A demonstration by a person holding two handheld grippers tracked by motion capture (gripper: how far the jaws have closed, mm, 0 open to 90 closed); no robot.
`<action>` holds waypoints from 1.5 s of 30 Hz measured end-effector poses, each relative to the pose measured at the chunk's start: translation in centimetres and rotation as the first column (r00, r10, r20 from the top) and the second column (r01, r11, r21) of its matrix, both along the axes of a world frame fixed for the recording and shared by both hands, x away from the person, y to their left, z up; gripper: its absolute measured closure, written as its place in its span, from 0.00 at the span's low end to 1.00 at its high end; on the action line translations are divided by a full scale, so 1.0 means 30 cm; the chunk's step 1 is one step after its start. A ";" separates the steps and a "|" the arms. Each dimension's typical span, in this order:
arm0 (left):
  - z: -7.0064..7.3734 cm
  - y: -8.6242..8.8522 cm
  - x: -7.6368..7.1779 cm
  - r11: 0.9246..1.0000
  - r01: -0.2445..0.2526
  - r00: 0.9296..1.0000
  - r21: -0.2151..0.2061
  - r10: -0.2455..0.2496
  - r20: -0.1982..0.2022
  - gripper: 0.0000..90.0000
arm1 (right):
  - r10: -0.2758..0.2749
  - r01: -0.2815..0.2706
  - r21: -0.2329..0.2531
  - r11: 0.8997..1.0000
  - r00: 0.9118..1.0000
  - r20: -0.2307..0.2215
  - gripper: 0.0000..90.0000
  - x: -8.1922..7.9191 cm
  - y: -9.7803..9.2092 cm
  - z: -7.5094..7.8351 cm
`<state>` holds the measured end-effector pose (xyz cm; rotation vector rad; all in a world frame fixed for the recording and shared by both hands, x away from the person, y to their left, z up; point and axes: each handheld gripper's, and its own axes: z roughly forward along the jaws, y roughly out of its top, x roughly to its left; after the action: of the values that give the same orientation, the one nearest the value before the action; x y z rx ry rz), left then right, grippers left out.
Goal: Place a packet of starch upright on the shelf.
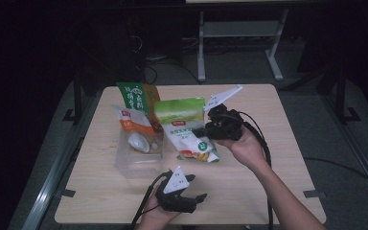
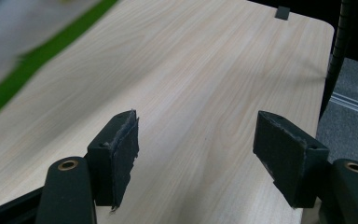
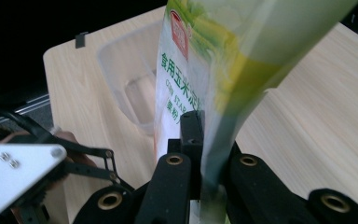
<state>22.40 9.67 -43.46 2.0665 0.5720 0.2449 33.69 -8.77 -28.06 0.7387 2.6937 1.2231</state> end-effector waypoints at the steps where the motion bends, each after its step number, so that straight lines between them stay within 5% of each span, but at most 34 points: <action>1: -0.001 0.000 -0.001 1.000 0.001 1.000 0.000 -0.001 0.000 0.34 | 0.004 -0.004 0.001 1.000 1.000 0.003 0.98 0.001 0.008 0.004; 22: 0.000 0.008 -0.017 1.000 0.018 1.000 -0.010 -0.018 0.012 0.33 | 0.131 -0.131 0.008 0.991 0.990 0.044 0.98 0.015 0.243 0.091; 35: 0.003 0.026 -0.032 1.000 0.014 1.000 -0.025 -0.014 0.022 0.32 | 0.166 -0.166 0.022 0.986 0.986 0.008 0.98 0.051 0.411 0.043; 45: -0.006 0.052 -0.040 0.999 0.026 1.000 0.021 -0.027 0.010 0.32 | 0.200 -0.200 0.002 0.980 0.980 -0.001 0.98 0.090 0.516 -0.031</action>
<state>21.20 11.22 -43.63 2.0900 0.5377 0.2466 36.39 6.72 -28.99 0.4771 2.8253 1.2656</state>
